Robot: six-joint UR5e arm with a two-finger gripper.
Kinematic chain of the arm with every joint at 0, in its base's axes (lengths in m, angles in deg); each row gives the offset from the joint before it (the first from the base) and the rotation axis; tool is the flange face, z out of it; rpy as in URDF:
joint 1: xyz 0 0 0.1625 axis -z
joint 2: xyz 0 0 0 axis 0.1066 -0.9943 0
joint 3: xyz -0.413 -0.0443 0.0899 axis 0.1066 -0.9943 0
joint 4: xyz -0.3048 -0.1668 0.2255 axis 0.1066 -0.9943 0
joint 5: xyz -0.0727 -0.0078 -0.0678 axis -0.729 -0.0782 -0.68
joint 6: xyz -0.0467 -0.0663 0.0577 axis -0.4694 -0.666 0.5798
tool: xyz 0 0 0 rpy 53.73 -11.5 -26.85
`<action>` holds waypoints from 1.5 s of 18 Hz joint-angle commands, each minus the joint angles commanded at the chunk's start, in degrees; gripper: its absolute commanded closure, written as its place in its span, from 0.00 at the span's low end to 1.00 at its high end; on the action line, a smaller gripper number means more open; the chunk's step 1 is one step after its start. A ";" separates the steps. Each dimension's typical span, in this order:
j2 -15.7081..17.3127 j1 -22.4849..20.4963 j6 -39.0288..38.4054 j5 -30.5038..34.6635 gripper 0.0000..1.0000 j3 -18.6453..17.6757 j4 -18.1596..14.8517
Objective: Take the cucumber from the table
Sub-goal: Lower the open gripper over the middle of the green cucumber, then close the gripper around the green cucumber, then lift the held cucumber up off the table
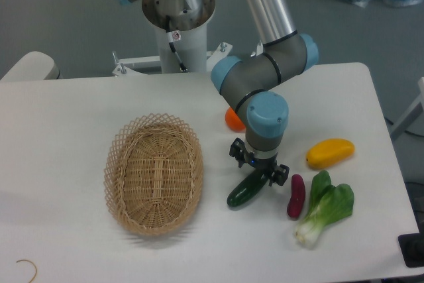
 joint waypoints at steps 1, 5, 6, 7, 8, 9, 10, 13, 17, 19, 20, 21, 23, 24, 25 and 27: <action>0.00 0.00 0.00 0.00 0.71 0.00 0.00; 0.00 0.00 0.26 0.09 0.81 0.62 0.00; 0.00 0.00 0.52 0.09 0.81 0.79 0.00; 0.09 -0.09 0.70 0.26 0.81 0.79 0.00; 0.26 -0.09 0.79 0.26 0.81 1.05 0.00; 0.26 -0.09 0.79 0.35 0.81 1.49 -0.09; 0.44 -0.17 0.88 0.35 0.81 1.67 -0.09; 1.31 -0.18 0.88 0.62 0.82 3.33 -0.26; 3.86 -0.44 3.42 0.62 0.82 6.50 -1.14; 5.35 -0.88 6.05 0.62 0.82 7.55 -2.62; 6.23 -1.14 7.02 0.53 0.82 8.26 -4.55; 6.85 -2.10 7.47 0.35 0.82 9.13 -6.83; 8.34 -3.34 9.74 0.18 0.82 10.54 -10.53; 9.13 -3.77 11.67 0.00 0.82 10.98 -11.85; 9.92 -4.48 13.08 -0.35 0.82 11.34 -12.91; 10.89 -6.06 14.76 -1.66 0.82 11.78 -14.93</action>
